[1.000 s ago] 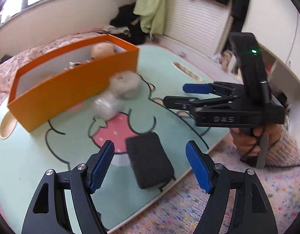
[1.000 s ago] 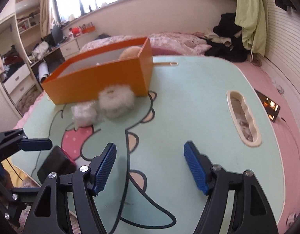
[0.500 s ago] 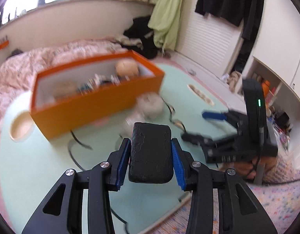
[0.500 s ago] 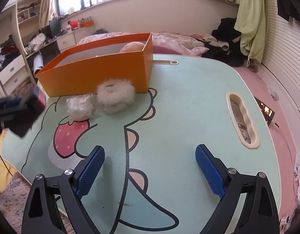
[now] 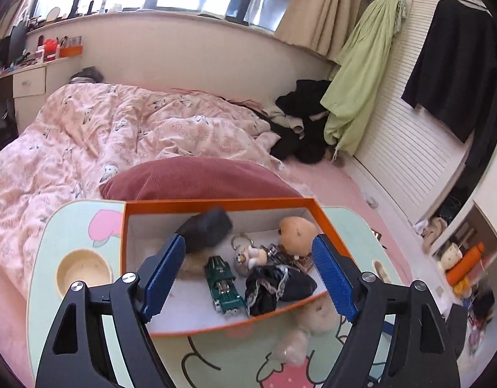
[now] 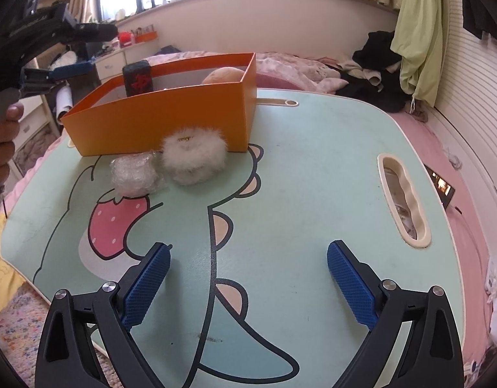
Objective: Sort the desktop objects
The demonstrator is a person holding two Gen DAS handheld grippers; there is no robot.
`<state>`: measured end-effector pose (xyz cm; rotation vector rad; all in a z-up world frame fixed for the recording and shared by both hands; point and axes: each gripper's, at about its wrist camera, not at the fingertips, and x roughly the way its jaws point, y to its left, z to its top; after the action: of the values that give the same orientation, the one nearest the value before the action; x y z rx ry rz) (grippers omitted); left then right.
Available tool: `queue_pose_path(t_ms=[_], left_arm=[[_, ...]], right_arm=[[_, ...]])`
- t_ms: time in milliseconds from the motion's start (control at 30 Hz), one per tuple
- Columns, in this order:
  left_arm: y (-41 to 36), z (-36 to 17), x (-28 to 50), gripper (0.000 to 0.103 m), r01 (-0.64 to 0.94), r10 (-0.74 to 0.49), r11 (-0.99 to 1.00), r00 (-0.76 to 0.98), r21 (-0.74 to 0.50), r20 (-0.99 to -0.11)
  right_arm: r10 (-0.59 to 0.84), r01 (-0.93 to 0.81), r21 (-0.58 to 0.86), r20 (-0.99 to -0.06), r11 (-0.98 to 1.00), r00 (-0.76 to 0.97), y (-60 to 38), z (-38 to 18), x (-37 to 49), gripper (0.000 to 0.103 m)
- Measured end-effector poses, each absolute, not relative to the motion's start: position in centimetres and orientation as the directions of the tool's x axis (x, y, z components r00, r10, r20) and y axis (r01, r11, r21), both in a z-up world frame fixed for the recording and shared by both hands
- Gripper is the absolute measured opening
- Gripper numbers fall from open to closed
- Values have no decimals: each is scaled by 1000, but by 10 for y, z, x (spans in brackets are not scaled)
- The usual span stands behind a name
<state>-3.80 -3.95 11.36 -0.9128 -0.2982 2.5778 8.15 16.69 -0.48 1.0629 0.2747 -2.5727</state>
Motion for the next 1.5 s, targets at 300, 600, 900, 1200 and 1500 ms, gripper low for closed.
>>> queue_pose_path(t_ms=[300, 600, 900, 1200, 1500], left_arm=[[-21, 68, 24, 82, -363, 359, -922, -676, -133, -643], [-1, 23, 26, 82, -336, 254, -941, -600, -50, -758], [-5, 15, 28, 103, -311, 220, -950, -608, -26, -763], [-6, 10, 29, 103, -325, 237, -945, -623, -28, -746], [-11, 7, 29, 103, -331, 247, -943, -629, -34, -737]], right_arm=[[-226, 388, -66, -719, -919, -657, 161, -5, 82, 102], [-210, 387, -86, -724, -918, -658, 158, -7, 82, 103], [-209, 388, -87, -725, -917, -657, 158, -6, 82, 103], [-204, 388, -91, -728, -917, -654, 157, -6, 81, 103], [-317, 388, 77, -732, -918, -604, 156, 11, 61, 103]])
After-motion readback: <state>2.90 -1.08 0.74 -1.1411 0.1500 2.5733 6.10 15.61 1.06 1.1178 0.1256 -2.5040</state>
